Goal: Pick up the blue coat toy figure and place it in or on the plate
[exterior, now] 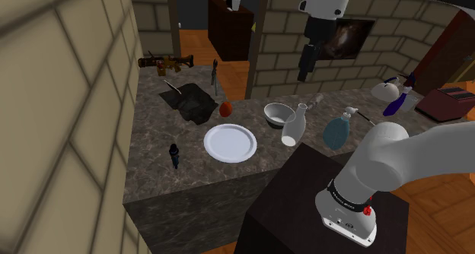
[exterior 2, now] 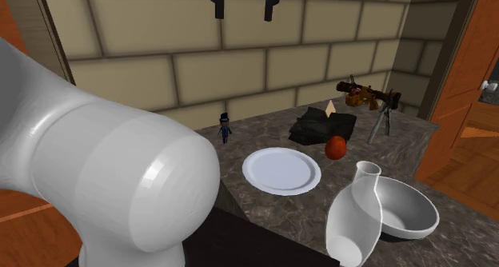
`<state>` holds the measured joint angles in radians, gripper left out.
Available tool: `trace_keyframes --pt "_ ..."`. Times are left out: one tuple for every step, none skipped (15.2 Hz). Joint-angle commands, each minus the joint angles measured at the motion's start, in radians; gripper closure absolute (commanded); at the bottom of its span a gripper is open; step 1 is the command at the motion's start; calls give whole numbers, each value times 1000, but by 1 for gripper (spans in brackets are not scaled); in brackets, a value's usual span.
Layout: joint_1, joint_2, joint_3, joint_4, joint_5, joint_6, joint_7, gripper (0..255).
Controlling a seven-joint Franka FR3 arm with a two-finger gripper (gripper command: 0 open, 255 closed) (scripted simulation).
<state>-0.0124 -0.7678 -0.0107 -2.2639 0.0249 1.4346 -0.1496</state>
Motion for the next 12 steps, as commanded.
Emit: trace_keyframes --pt "0 0 0 0 0 0 0 0" --pt "4 22 9 -8 9 27 9 0" --pt "8 45 17 -15 17 54 17 0" --pt "11 69 26 -20 26 80 26 0" --pt "15 94 34 -25 34 107 34 0" --pt "19 120 42 -28 42 133 42 0" --pt "22 147 51 -29 49 159 49 0" --pt "26 175 59 -30 56 185 57 0" --pt "30 204 67 -29 63 210 64 0" --pt "33 234 76 -27 69 235 72 0" --pt "37 264 84 -23 76 260 79 0" --pt "41 295 91 -19 81 284 86 0"
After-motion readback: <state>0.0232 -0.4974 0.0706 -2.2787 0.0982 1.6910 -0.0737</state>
